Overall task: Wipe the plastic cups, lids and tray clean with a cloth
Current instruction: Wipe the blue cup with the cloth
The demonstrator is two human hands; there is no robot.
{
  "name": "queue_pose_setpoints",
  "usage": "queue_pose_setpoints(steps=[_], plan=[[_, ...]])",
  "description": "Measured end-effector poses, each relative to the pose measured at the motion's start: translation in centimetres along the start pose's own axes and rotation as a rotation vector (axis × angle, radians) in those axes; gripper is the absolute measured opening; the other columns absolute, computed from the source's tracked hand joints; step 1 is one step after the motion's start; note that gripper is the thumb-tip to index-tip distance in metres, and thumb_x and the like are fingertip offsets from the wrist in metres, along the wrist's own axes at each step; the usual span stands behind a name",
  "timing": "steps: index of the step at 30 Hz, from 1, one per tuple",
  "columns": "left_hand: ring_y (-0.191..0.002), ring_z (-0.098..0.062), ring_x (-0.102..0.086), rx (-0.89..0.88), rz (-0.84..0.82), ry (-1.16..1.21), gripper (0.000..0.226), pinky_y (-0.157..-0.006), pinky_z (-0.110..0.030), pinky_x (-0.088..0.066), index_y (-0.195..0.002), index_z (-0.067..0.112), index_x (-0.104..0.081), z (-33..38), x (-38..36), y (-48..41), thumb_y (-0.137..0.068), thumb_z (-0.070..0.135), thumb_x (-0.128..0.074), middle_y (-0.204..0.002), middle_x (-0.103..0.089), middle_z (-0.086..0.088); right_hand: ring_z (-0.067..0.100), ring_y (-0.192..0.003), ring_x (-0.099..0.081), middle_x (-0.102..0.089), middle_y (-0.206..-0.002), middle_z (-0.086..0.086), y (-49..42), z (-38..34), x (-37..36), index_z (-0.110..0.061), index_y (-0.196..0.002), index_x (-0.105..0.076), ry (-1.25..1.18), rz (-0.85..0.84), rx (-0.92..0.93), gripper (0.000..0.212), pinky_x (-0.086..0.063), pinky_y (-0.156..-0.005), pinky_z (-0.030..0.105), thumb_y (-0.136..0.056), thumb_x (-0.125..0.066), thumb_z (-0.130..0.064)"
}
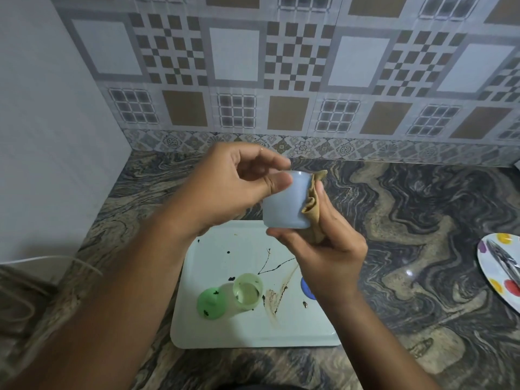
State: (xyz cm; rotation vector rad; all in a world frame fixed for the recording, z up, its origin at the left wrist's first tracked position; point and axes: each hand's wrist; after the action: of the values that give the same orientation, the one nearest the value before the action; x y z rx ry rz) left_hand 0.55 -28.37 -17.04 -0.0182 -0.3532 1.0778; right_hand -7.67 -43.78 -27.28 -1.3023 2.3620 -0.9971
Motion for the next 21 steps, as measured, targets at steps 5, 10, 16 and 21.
queue_pose_setpoints(steps=[5,10,16,21], plan=[[-0.090,-0.013,-0.072,0.132,-0.019,0.195,0.017,-0.072,-0.032,-0.061,-0.090,0.020,-0.076,-0.5,-0.2,0.1,-0.076,0.027,-0.070,-0.089,-0.077,0.004,0.032,-0.098,-0.071,-0.068,-0.125,0.026,0.2,-0.9,-0.6,-0.034,-0.135,-0.065,-0.443,0.067,-0.373,0.074,-0.063,-0.077,0.058,-0.067,-0.095,-0.027],[-0.085,-0.021,-0.072,0.005,0.016,-0.108,0.008,-0.077,-0.042,-0.061,-0.091,0.026,-0.078,0.1,-0.5,-0.1,-0.083,0.027,-0.076,-0.085,-0.076,0.009,0.039,-0.121,-0.067,-0.061,-0.137,0.023,0.2,0.9,0.2,-0.005,-0.142,-0.051,0.106,-0.042,0.028,0.087,-0.059,-0.093,0.052,-0.072,-0.090,-0.039],[-0.098,-0.014,-0.072,0.156,0.005,0.183,0.015,-0.081,-0.041,-0.061,-0.098,0.020,-0.075,-0.5,-0.9,0.2,-0.086,0.018,-0.068,-0.097,-0.077,0.003,0.026,-0.090,-0.071,-0.071,-0.118,0.027,-0.3,-1.7,-0.6,0.000,-0.142,-0.056,-0.519,0.117,-0.522,0.094,-0.065,-0.072,0.051,-0.058,-0.095,-0.012],[-0.076,-0.022,-0.070,0.045,0.040,-0.107,0.006,-0.070,-0.045,-0.061,-0.085,0.025,-0.076,0.1,-0.2,0.0,-0.082,0.020,-0.078,-0.077,-0.075,0.010,0.034,-0.126,-0.064,-0.060,-0.137,0.018,-0.3,0.6,0.1,0.000,-0.138,-0.052,0.169,-0.042,0.106,0.085,-0.058,-0.096,0.049,-0.072,-0.090,-0.038]])
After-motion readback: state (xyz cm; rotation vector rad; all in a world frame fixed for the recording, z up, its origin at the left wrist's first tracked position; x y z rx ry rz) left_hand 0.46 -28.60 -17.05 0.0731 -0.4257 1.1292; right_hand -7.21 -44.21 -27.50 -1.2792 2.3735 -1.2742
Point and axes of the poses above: each hand's wrist, its own y-axis away from the middle knuckle, its own x-axis out of the back of the hand, z = x × y
